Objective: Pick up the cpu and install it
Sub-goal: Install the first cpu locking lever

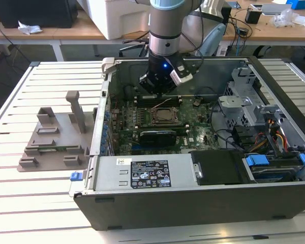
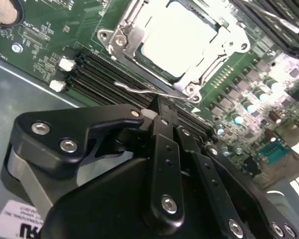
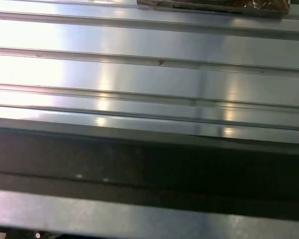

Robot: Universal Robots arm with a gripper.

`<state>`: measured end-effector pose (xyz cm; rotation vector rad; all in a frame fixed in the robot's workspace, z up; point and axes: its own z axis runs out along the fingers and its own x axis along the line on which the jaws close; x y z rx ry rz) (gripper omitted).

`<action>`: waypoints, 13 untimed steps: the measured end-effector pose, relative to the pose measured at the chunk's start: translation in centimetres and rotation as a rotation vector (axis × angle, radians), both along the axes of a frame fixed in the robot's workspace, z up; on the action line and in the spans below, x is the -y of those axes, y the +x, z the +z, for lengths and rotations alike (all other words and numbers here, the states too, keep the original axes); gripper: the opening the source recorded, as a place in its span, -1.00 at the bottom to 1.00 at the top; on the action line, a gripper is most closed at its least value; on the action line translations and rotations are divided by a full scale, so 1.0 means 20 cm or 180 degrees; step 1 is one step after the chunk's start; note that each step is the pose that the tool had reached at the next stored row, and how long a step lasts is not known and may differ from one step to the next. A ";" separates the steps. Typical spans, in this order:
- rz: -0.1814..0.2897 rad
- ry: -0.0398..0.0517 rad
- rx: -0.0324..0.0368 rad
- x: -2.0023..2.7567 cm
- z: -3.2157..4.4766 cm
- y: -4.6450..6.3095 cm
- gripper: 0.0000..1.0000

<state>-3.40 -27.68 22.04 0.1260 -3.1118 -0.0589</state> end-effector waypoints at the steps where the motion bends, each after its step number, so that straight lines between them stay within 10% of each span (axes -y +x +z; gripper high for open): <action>1: 0.0003 0.0000 -0.0002 0.000 -0.007 0.01 -0.79; 13: 0.0008 0.0000 -0.0020 0.006 -0.074 0.12 -0.79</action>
